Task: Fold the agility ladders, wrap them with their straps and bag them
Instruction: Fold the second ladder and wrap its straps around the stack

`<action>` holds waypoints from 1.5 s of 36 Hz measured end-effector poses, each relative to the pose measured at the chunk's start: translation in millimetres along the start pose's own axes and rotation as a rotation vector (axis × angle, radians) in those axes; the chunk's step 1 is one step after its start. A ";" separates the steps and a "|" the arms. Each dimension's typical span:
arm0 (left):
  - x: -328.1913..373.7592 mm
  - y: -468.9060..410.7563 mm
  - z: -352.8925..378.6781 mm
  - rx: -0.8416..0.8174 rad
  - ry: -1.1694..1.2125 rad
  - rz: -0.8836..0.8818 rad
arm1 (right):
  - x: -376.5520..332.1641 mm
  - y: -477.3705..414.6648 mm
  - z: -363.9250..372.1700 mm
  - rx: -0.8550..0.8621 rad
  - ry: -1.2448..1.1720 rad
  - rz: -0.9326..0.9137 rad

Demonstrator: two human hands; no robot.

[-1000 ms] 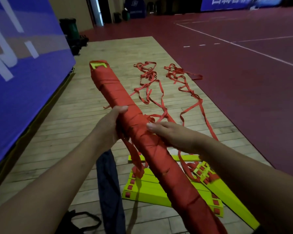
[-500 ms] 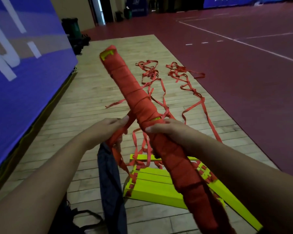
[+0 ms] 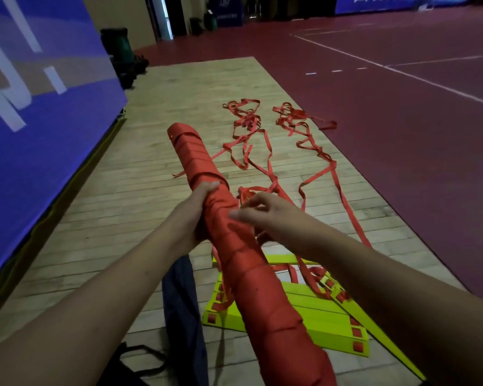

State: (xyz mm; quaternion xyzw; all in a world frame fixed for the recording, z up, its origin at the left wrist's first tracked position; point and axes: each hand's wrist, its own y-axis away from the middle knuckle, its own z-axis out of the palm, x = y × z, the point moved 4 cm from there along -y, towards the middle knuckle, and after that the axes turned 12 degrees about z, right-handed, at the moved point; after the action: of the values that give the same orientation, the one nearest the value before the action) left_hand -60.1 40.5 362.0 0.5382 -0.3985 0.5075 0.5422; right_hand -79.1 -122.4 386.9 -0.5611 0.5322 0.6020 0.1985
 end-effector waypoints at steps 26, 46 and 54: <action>-0.8 14.0 13.0 -0.153 -0.114 -0.052 | -0.1 7.8 11.0 0.238 0.762 -0.229; 23.7 7.8 -20.2 -0.264 -0.124 0.011 | -10.9 13.5 16.1 -0.238 -0.268 0.086; 6.9 10.3 3.5 -0.269 -0.181 -0.019 | -2.0 6.6 5.0 0.309 0.668 -0.069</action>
State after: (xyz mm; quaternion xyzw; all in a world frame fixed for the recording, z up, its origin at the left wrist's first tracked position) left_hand -68.6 36.8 370.9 0.5080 -0.5048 0.3939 0.5761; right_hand -86.3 -119.6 390.5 -0.7076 0.6332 0.2911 0.1165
